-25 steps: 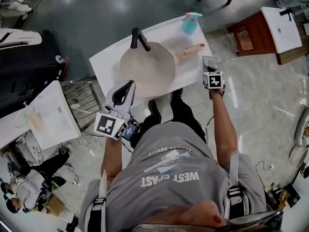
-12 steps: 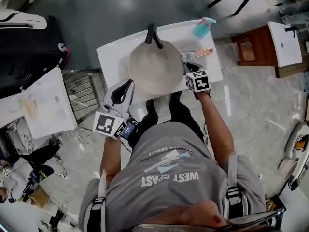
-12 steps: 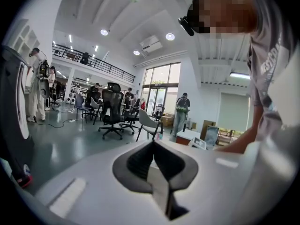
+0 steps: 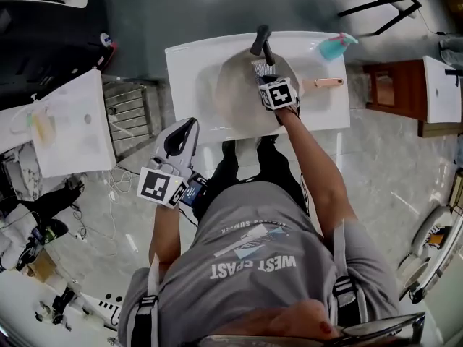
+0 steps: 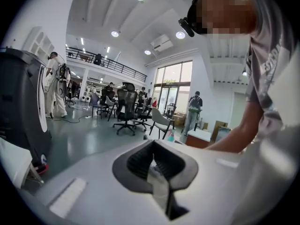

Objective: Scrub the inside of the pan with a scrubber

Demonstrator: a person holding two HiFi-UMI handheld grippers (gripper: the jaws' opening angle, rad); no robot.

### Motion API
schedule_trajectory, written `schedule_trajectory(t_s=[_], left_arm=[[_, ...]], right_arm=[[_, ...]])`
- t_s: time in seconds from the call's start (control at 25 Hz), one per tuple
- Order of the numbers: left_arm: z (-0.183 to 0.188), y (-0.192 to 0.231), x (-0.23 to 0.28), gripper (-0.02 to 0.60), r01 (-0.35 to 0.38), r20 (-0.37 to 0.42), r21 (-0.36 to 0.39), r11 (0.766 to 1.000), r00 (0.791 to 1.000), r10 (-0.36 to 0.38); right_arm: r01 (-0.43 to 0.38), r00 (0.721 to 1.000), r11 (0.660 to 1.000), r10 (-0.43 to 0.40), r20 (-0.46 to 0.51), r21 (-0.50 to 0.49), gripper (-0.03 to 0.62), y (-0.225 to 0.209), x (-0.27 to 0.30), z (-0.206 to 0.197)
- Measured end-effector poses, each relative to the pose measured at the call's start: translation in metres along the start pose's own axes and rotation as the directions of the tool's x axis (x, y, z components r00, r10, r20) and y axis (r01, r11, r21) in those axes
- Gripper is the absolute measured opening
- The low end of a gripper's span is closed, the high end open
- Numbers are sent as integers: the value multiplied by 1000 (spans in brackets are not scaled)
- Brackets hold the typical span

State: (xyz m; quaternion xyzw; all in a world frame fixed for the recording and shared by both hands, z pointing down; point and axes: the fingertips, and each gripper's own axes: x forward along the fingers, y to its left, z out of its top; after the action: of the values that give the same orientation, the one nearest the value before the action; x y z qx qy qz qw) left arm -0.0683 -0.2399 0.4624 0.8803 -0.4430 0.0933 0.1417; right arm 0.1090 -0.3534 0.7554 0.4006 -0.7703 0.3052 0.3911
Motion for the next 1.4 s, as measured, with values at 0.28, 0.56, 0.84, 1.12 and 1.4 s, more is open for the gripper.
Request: schedule_trajectory(t_s=[0.28, 0.56, 0.84, 1.12, 1.4], left_arm=[[-16, 23, -19, 2, -54, -14, -30, 998, 998, 54], [-16, 31, -17, 2, -54, 1, -47, 997, 999, 54], [-11, 27, 1, 2, -19, 19, -45, 999, 1000, 20], [-9, 25, 15, 2, -5, 14, -43, 999, 1000, 6], [-12, 28, 18, 2, -16, -1, -48, 999, 1000, 16]], right_arm=[[-75, 996, 979, 83, 36, -188, 37, 61, 35, 33], [-179, 983, 899, 177, -43, -399, 29, 124, 21, -1], [-315, 937, 823, 191, -291, -472, 28, 129, -4, -83], [-204, 927, 859, 16, -374, -470, 28, 46, -16, -110], [11, 964, 921, -113, -240, -390, 28, -27, 4, -56]])
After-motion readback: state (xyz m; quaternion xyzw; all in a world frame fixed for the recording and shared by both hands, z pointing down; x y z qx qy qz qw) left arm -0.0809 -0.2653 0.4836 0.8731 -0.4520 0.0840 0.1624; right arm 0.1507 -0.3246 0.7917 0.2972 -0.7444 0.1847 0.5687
